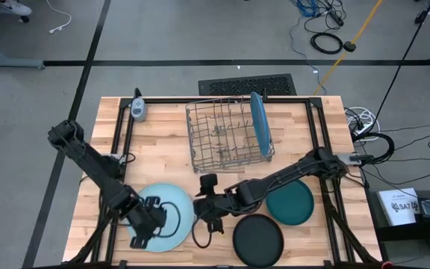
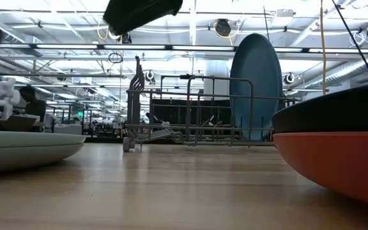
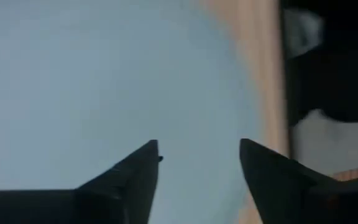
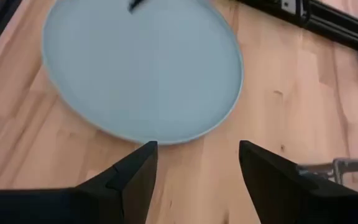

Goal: Sort dishes
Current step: Put the light blue plate in the dish rack

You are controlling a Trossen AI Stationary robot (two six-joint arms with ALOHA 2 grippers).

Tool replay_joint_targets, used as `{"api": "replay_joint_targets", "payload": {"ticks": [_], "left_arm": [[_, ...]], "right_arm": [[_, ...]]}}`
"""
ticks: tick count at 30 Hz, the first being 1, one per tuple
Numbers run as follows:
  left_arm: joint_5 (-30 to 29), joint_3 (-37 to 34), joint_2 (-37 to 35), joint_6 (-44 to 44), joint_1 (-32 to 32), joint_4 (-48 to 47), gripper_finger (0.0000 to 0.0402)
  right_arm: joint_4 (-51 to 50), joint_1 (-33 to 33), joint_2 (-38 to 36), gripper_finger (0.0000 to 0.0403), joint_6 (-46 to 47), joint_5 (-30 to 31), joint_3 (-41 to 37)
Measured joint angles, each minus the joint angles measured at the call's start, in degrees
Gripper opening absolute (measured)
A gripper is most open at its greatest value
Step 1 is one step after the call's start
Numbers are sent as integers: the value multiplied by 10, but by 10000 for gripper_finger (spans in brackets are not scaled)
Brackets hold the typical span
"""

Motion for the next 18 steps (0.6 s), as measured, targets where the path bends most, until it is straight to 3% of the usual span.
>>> {"api": "replay_joint_targets", "payload": {"ticks": [4, 11, 18], "left_arm": [[-15, 0, 17, -37, -28, 36, 260], [-20, 0, 86, -93, -61, 116, 262], [-21, 0, 146, -149, -75, 135, 262]], "right_arm": [[-1, 4, -9, 219, 0, 0, 0], [-3, 11, -23, 219, 11, 4, 0], [2, 14, -25, 219, 11, 17, 0]]}}
